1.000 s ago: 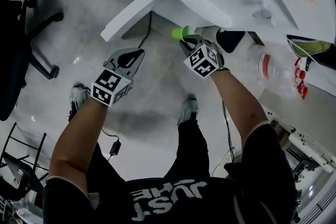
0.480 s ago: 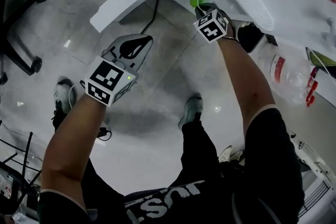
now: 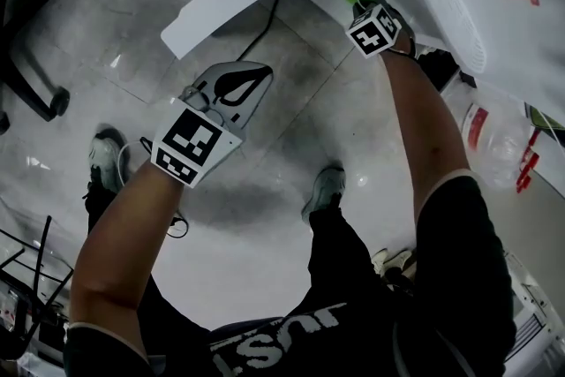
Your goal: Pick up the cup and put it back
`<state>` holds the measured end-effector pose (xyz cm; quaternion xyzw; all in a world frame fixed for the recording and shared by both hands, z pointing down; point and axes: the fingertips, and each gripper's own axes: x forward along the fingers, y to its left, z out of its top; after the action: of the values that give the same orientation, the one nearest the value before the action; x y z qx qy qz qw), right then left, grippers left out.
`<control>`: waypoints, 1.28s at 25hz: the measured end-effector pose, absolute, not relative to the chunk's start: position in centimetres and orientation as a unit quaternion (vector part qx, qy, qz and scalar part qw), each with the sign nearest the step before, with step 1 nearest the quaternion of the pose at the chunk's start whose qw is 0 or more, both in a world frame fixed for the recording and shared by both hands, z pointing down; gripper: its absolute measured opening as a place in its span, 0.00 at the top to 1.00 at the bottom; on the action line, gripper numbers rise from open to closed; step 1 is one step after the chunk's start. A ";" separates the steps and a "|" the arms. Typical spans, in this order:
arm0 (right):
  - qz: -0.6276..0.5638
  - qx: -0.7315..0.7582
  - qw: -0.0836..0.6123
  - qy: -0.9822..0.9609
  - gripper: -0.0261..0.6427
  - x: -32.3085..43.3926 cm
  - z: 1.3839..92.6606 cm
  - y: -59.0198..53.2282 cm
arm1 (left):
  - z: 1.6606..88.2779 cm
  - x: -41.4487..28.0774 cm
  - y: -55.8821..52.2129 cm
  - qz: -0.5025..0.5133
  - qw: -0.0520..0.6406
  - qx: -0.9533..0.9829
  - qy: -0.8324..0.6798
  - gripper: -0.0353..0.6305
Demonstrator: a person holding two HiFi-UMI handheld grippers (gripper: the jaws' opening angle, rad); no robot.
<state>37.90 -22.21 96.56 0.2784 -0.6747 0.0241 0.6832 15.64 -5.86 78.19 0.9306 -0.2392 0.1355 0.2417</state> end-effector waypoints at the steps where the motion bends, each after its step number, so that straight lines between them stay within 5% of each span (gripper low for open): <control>1: 0.020 0.278 0.685 -0.674 0.89 37.9 96.6 -22.4 | 78.1 15.6 -5.9 0.133 0.243 0.931 -0.240 0.94; 11: 0.005 0.287 0.681 -0.674 0.89 37.8 96.5 -24.1 | 78.2 16.5 -6.3 0.121 0.250 0.930 -0.241 0.94; 14: 0.008 0.292 0.676 -0.676 0.71 37.7 96.1 -23.8 | 77.9 16.7 -6.2 0.119 0.252 0.930 -0.240 0.94; 17: -0.004 0.312 0.665 -0.679 0.67 37.5 94.3 -23.5 | 77.0 16.7 -5.9 0.117 0.254 0.930 -0.238 0.94; 24: 0.069 0.338 0.600 -0.722 0.68 33.2 86.2 -15.2 | 70.7 15.0 -5.0 0.103 0.255 0.932 -0.236 0.94; 32: 0.168 0.332 0.510 -0.775 0.87 24.5 67.4 -5.5 | 56.4 8.7 -5.0 0.079 0.253 0.927 -0.264 0.94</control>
<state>24.50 -5.51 67.37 0.3325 -0.7753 0.1676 0.5101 8.73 -4.98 56.41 0.9274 -0.2638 0.0795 0.2532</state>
